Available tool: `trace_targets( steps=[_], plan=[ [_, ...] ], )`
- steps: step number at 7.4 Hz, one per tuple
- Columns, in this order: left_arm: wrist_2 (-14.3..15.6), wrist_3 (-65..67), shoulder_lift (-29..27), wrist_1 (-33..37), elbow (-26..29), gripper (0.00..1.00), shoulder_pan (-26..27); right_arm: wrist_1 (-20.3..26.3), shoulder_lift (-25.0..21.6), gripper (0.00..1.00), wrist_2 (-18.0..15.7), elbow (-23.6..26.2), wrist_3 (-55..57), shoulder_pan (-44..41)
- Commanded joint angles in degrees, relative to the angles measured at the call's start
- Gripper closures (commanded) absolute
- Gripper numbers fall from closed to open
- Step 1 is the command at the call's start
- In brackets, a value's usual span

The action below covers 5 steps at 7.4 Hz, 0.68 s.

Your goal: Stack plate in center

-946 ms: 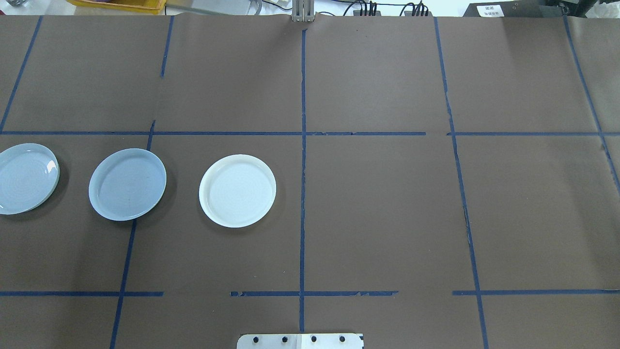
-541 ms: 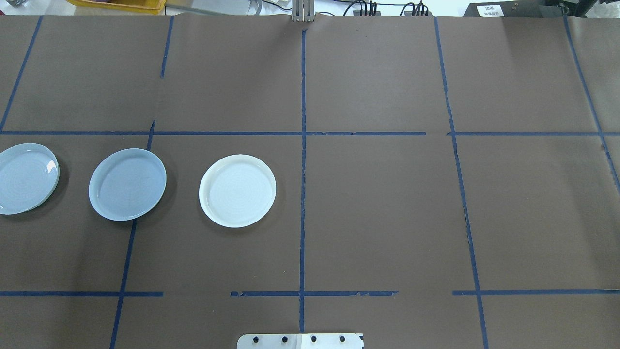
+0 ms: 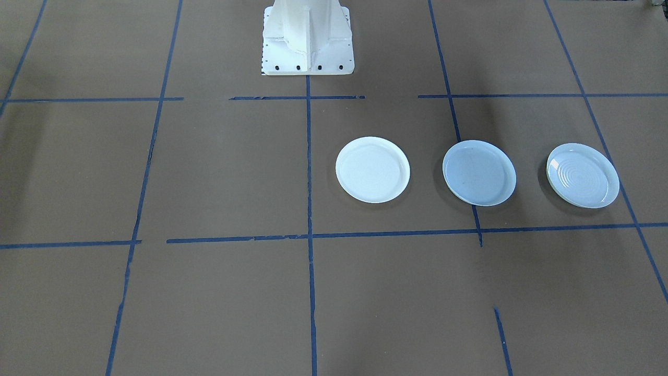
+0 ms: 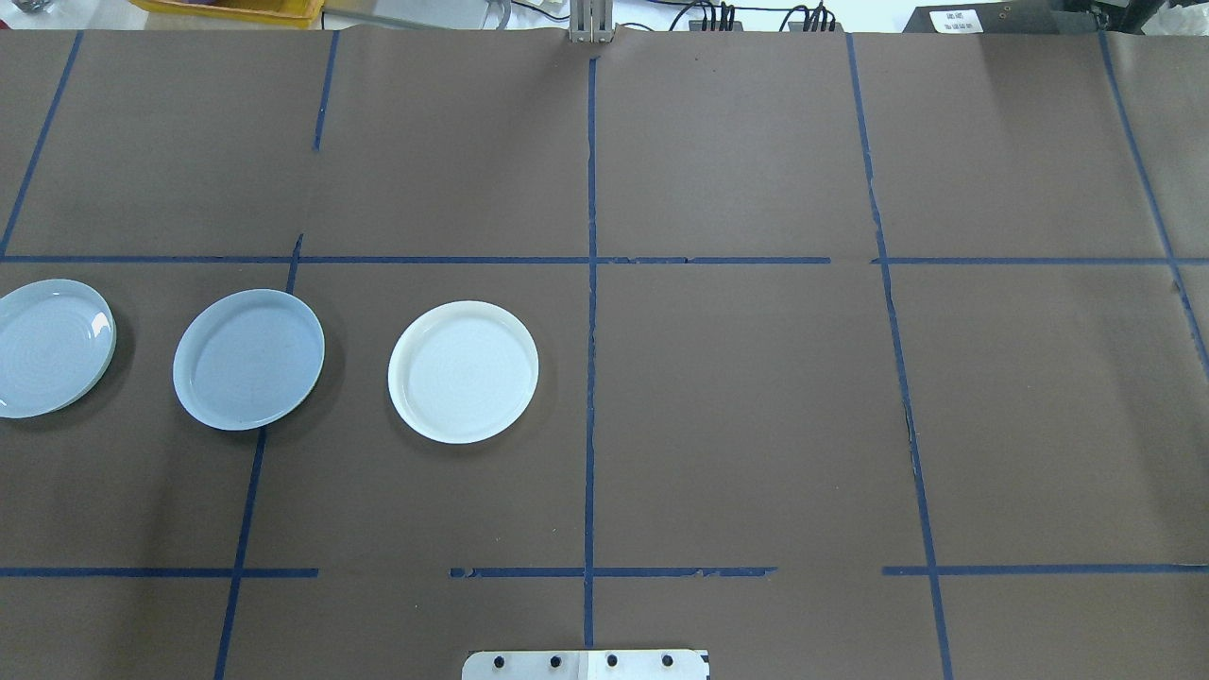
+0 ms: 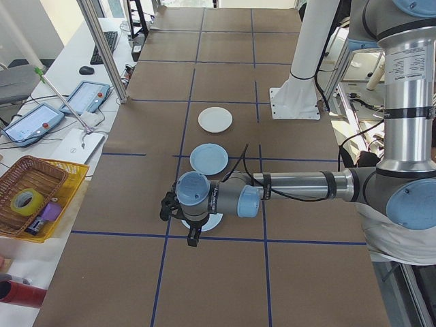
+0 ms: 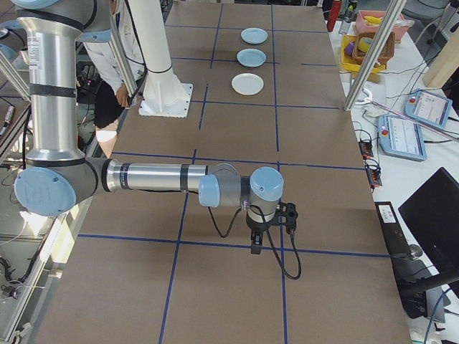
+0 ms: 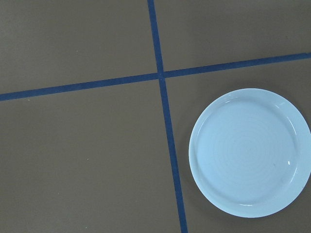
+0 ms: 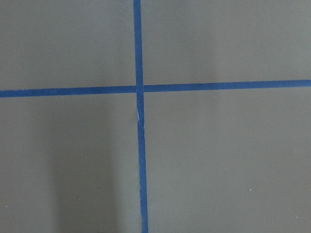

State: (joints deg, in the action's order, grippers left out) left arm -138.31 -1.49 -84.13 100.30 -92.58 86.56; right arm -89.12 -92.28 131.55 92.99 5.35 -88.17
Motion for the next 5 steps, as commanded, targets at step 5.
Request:
trace_targets(
  steps=[5],
  plan=[
    [1.99, 32.14, -1.73, 36.60, 18.29, 0.00, -12.64, 0.00, 0.00, 0.00, -0.07, 0.00, -0.08, 0.01]
  ],
)
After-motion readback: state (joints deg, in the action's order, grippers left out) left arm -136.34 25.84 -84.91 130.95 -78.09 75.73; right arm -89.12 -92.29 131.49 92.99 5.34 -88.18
